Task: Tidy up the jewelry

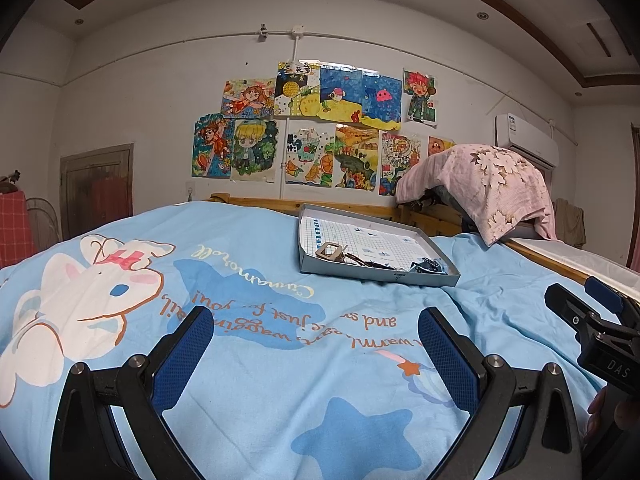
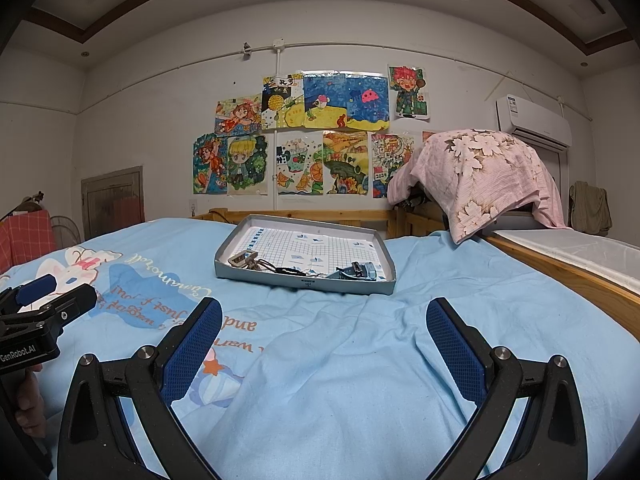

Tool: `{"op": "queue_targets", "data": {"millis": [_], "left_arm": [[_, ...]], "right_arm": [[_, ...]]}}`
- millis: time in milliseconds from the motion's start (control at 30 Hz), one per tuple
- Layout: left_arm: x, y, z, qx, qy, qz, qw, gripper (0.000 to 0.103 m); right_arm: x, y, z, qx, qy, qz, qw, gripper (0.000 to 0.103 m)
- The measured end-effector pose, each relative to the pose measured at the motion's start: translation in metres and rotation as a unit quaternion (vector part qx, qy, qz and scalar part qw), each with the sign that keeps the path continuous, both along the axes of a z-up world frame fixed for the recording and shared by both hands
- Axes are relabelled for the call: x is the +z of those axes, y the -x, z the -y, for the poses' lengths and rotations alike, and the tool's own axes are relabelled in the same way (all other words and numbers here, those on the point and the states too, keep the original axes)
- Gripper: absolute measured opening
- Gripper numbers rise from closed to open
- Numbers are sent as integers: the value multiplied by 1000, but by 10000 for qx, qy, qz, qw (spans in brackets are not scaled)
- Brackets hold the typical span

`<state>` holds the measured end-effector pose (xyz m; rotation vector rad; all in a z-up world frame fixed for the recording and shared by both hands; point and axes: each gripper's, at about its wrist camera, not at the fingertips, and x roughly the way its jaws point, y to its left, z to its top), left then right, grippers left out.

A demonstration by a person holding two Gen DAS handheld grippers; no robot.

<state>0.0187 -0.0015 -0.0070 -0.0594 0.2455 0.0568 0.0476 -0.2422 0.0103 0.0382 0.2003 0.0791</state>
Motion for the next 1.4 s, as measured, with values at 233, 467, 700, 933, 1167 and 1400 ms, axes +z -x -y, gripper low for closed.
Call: {"op": "queue_targets", "data": {"millis": [233,467,700,933,1167,1400], "left_arm": [[0,0,0,-2,-2,3,10000,103],[-1,-1,0,4,1,3,10000,103],[-1,0,2,5,-9,13,10000,103],[-1,0,3,8,-7,14,10000,103],[-1,1,3,7,-5,15,10000,103],[2,2,5,-17,-17,9,10000,103]], "right_arm": [[0,0,0,0,4,1,10000,100],[0,0,0,-1,4,1,10000,100],[0,0,-1,1,3,1,10000,100],[1,0,-1,-4,6,-2,10000,100],[1,0,-1,-3,2,-5,10000,100],[1,0,-1,-2,5,-3,10000,100]]}}
